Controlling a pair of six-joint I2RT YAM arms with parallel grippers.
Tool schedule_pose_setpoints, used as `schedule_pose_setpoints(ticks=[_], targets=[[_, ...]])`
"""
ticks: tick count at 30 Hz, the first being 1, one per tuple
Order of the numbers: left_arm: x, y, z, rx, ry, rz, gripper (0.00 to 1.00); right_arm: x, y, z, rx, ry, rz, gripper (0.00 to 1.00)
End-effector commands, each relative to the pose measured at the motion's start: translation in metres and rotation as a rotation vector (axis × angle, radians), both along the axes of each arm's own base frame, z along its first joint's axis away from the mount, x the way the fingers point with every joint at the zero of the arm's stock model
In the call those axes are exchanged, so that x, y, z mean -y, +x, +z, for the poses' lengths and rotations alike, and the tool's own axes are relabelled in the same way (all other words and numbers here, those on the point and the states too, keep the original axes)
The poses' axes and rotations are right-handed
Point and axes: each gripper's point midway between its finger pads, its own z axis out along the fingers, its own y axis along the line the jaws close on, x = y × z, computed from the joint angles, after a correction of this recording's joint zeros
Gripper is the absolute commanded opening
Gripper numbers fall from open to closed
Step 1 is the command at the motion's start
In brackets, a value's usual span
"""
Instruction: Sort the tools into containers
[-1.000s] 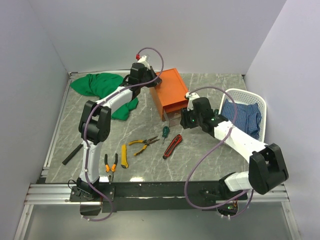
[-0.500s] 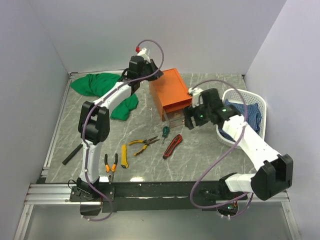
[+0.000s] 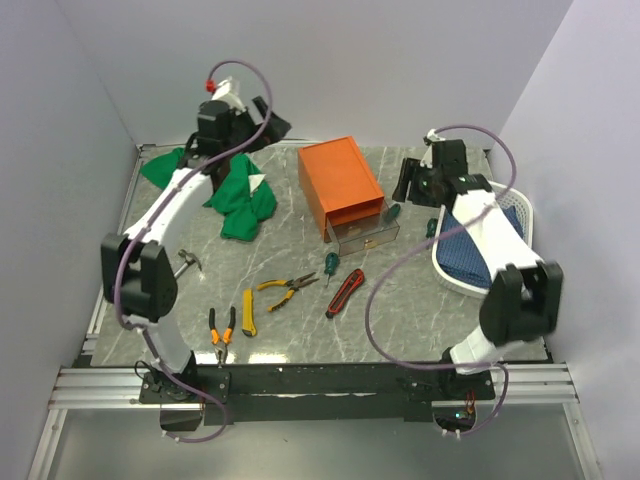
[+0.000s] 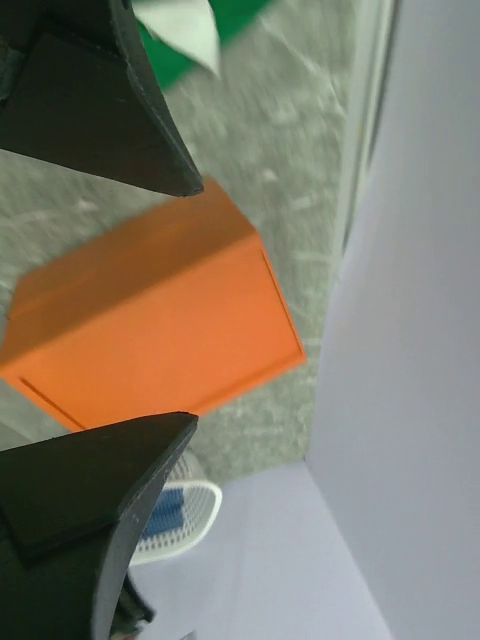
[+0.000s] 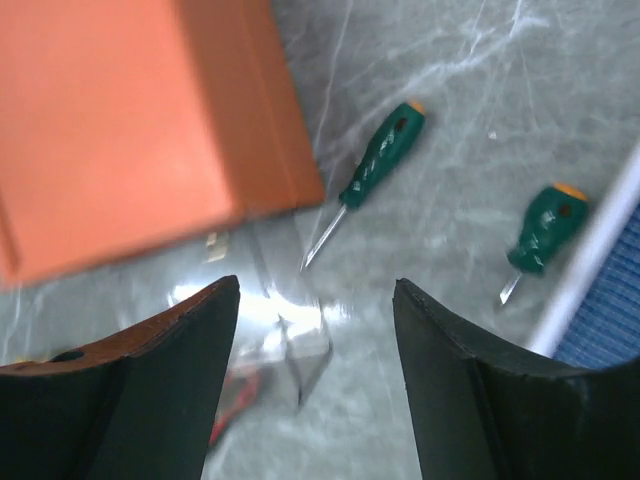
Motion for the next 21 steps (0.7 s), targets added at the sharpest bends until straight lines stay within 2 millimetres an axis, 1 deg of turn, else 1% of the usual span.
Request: schedule_pose_setpoints(ticks=[1,2,3,4,5,6,7,8,9,10,11,13,14,16,17,18,21], targets=[[-0.043,-0.024,-0.012,-0.042,0.08,0.065,0.95,0.003,0.051,0.0,0.011,0.08,-0.154,0.68],[-0.055,-0.026,-0.016,-0.047,0.101,0.088,0.95,0.008,0.055,-0.006,-0.018,0.085,-0.181,0.66],[-0.062,-0.03,-0.02,-0.054,0.114,0.107,0.95,0.013,0.066,-0.015,-0.043,0.088,-0.213,0.64],[-0.072,-0.036,-0.027,-0.066,0.136,0.14,0.96,0.013,0.07,-0.02,-0.065,0.112,-0.243,0.63],[-0.079,-0.039,-0.032,-0.066,0.167,0.152,0.96,0.013,0.071,-0.026,-0.093,0.124,-0.249,0.63],[-0.084,-0.042,-0.037,-0.072,0.189,0.167,0.96,0.013,0.08,-0.033,-0.11,0.135,-0.253,0.63],[-0.089,-0.048,-0.045,-0.083,0.213,0.179,0.96,0.011,0.083,-0.038,-0.126,0.141,-0.259,0.63],[-0.095,-0.049,-0.049,-0.081,0.245,0.195,0.96,0.011,0.085,-0.042,-0.139,0.143,-0.266,0.63],[-0.098,-0.051,-0.054,-0.086,0.262,0.204,0.97,0.012,0.091,-0.05,-0.154,0.142,-0.278,0.63],[-0.1,-0.054,-0.064,-0.107,0.283,0.205,0.97,0.013,0.093,-0.055,-0.168,0.141,-0.298,0.63],[-0.105,-0.054,-0.07,-0.115,0.31,0.218,0.97,0.013,0.093,-0.06,-0.183,0.139,-0.307,0.63],[-0.109,-0.056,-0.083,-0.145,0.334,0.219,0.97,0.013,0.095,-0.072,-0.211,0.131,-0.322,0.61],[-0.111,-0.057,-0.086,-0.153,0.34,0.219,0.97,0.015,0.094,-0.078,-0.222,0.111,-0.337,0.6],[-0.114,-0.057,-0.094,-0.168,0.349,0.22,0.98,0.013,0.092,-0.09,-0.25,0.109,-0.35,0.56],[-0.116,-0.056,-0.096,-0.172,0.357,0.219,0.98,0.014,0.091,-0.095,-0.259,0.091,-0.367,0.56],[-0.122,-0.055,-0.099,-0.177,0.375,0.251,0.98,0.012,0.09,-0.102,-0.271,0.086,-0.371,0.55],[-0.126,-0.055,-0.103,-0.184,0.399,0.258,0.98,0.006,0.087,-0.116,-0.302,0.077,-0.394,0.54]])
